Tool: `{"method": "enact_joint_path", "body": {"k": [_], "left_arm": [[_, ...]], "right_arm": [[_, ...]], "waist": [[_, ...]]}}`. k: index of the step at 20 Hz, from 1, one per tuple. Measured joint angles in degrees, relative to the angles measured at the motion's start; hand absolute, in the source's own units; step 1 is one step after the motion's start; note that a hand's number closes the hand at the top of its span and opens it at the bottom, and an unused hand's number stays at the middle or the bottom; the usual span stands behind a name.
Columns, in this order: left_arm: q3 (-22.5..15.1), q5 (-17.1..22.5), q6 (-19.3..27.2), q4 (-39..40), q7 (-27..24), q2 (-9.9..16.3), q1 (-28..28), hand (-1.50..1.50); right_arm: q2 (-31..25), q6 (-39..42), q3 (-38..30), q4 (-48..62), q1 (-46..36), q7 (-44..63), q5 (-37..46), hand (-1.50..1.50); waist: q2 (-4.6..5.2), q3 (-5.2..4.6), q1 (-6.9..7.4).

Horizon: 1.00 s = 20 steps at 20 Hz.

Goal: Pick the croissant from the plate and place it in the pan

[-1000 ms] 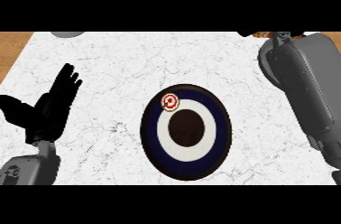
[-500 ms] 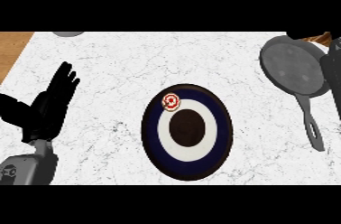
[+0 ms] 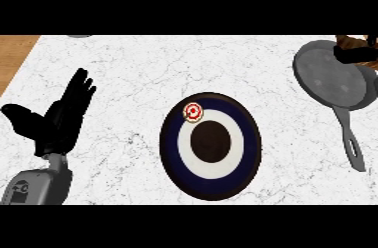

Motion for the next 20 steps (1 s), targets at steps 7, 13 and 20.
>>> {"method": "enact_joint_path", "body": {"k": [7,13,20], "left_arm": [[-0.7,-0.8,0.1,-0.4,0.6,-0.4,-1.1,0.00],[-0.1,-0.1,-0.7,-1.2,1.1,0.1,-1.0,0.00],[0.3,-0.2,-0.8,-0.6,0.9,0.0,-1.1,0.00]], "right_arm": [[-0.9,-4.0,-3.1,12.3,-0.6,-5.0,-0.8,-1.50],[-1.8,-1.6,-7.5,18.6,-0.7,-5.0,-4.5,-1.50],[-2.9,-1.3,-13.6,18.9,0.4,-14.0,-10.9,-1.50]], "waist": [[0.40,0.07,0.94],[0.67,0.15,1.59],[0.59,0.22,1.09]]}}
